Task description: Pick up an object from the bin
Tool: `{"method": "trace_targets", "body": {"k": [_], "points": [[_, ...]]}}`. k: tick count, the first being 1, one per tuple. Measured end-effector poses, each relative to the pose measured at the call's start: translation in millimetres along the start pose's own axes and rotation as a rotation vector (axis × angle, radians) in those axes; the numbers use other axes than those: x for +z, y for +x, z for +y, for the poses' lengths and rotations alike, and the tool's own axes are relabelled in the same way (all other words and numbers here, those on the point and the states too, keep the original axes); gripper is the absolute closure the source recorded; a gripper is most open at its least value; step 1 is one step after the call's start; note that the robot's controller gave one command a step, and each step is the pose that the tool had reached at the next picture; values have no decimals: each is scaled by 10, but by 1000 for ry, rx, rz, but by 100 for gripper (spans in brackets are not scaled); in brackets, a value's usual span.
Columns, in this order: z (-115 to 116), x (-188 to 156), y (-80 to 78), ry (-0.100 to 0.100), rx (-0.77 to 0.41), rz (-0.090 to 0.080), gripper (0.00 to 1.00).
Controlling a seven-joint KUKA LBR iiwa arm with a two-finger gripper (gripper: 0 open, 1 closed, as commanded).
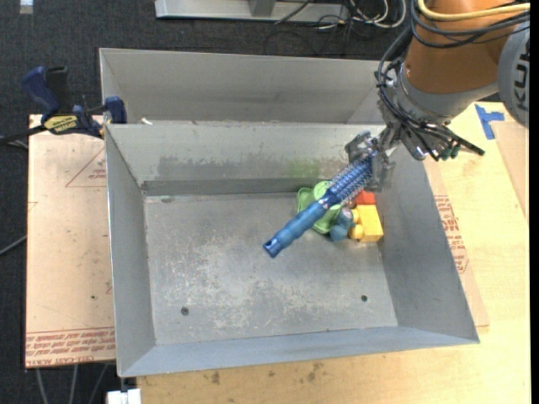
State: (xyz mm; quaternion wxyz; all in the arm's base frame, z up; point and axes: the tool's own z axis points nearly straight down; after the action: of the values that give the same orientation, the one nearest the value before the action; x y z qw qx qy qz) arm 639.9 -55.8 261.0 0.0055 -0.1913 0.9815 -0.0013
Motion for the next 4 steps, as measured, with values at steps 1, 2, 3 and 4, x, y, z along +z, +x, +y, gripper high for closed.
{"method": "trace_targets", "body": {"k": [1, 2, 3, 4], "points": [[10, 56, 9, -5, -1, 7, 100], [9, 57, 10, -5, -1, 7, 100], [9, 58, 10, -5, -1, 8, 100], [-461, 808, 220, -7, -167, 13, 100]]}}
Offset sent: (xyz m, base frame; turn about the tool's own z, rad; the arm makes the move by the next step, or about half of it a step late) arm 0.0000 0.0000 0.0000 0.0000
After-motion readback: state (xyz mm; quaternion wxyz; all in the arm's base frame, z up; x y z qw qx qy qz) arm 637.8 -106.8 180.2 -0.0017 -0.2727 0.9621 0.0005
